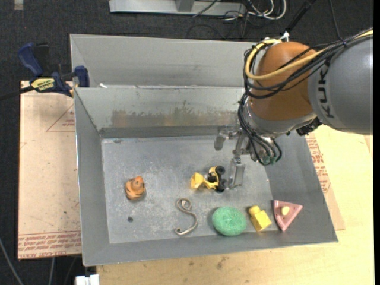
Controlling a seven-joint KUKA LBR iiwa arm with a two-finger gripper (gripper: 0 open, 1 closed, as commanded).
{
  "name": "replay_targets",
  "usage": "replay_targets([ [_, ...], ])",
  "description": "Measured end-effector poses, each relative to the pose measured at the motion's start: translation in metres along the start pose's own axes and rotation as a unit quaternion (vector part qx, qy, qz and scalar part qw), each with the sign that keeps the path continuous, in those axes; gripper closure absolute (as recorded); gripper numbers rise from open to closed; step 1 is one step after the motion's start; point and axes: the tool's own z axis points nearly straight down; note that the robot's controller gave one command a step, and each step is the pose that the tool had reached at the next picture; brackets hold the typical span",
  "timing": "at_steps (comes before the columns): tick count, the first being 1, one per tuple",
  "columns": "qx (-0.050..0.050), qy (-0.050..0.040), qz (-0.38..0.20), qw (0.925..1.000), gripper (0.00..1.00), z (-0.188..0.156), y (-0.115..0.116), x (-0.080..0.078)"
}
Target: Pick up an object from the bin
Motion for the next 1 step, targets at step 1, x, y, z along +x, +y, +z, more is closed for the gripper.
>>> replay_targets([
  [1, 0.0, -0.0037, 0.0, 1.0, 0.0, -0.0047, 0.0, -0.0015],
])
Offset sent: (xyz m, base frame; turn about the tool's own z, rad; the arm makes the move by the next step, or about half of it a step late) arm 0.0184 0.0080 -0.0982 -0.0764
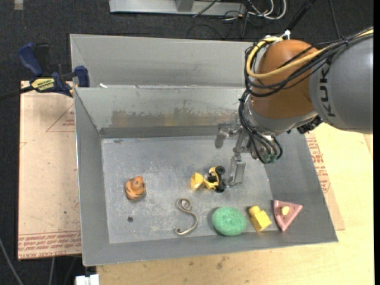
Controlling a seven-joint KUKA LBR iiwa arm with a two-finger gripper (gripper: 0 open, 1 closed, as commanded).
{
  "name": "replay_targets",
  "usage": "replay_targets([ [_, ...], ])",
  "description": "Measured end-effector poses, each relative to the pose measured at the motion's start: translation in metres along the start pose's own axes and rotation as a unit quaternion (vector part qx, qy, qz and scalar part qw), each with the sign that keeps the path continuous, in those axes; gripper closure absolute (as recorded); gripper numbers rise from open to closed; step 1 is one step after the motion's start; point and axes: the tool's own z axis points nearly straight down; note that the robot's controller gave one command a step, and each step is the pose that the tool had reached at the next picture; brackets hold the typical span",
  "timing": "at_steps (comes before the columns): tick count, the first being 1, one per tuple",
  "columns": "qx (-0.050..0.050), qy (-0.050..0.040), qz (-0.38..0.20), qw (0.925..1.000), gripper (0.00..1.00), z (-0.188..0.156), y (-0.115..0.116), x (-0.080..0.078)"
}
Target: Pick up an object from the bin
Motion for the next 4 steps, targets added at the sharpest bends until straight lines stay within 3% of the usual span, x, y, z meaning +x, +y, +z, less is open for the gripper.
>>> replay_targets([
  [1, 0.0, -0.0053, -0.014, 0.9999, 0.0, 0.038, 0.003, -0.01],
  [2, -0.001, -0.0003, 0.03, 0.9996, 0.0, 0.084, -0.008, 0.018],
  [3, 0.0, -0.0019, 0.058, 0.9983, 1.0, 0.115, 0.021, -0.024],
  [4, 0.0, -0.0019, 0.058, 0.9983, 1.0, 0.115, 0.021, -0.024],
])
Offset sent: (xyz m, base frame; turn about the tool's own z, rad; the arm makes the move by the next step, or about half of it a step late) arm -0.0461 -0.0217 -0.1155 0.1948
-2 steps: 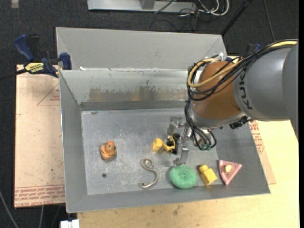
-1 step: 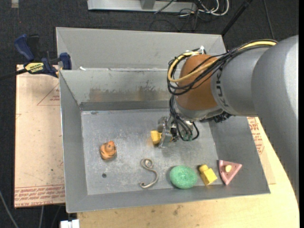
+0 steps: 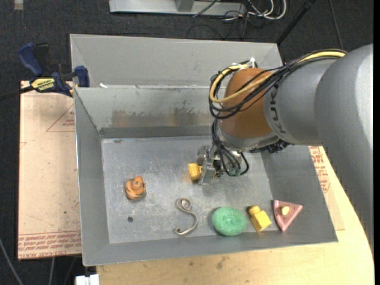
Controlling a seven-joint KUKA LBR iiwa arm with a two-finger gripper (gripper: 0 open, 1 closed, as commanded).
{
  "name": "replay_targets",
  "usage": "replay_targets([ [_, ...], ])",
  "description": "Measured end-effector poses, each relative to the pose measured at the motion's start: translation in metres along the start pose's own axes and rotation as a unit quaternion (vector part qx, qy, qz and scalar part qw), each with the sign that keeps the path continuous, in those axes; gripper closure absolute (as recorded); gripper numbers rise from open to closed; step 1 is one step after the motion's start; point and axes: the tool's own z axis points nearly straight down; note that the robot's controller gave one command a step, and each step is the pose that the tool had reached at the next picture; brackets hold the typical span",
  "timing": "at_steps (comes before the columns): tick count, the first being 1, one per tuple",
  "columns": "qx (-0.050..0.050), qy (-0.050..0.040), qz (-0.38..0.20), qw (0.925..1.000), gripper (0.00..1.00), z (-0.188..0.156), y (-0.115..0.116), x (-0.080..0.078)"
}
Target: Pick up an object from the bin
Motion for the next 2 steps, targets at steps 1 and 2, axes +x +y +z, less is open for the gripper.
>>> replay_targets([
  [1, 0.0, 0.0, 0.0, 1.0, 1.0, 0.0, 0.0, 0.0],
  [2, 0.0, 0.0, 0.0, 1.0, 1.0, 0.0, 0.0, 0.0],
])
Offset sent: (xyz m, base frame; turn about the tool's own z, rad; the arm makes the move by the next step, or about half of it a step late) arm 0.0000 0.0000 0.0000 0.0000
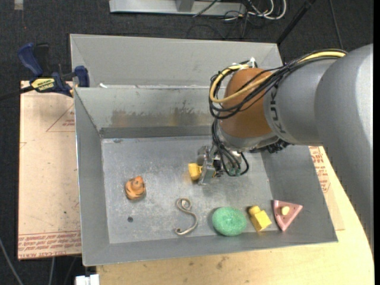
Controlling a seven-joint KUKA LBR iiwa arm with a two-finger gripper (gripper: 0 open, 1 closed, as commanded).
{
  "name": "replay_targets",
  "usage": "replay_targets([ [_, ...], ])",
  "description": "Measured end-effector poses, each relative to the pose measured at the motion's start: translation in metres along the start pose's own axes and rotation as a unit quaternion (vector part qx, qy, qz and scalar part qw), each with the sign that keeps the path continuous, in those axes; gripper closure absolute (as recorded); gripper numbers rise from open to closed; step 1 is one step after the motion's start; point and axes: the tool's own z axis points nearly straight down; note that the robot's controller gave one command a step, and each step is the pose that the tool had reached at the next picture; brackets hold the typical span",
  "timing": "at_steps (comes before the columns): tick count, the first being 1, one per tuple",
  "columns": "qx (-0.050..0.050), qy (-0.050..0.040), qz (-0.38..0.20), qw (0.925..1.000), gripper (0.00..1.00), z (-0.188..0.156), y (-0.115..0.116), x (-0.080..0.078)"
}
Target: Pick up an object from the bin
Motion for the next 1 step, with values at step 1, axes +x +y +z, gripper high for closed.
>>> replay_targets([
  [1, 0.0, -0.0015, 0.004, 1.0, 1.0, -0.1624, -0.0155, 0.0115],
])
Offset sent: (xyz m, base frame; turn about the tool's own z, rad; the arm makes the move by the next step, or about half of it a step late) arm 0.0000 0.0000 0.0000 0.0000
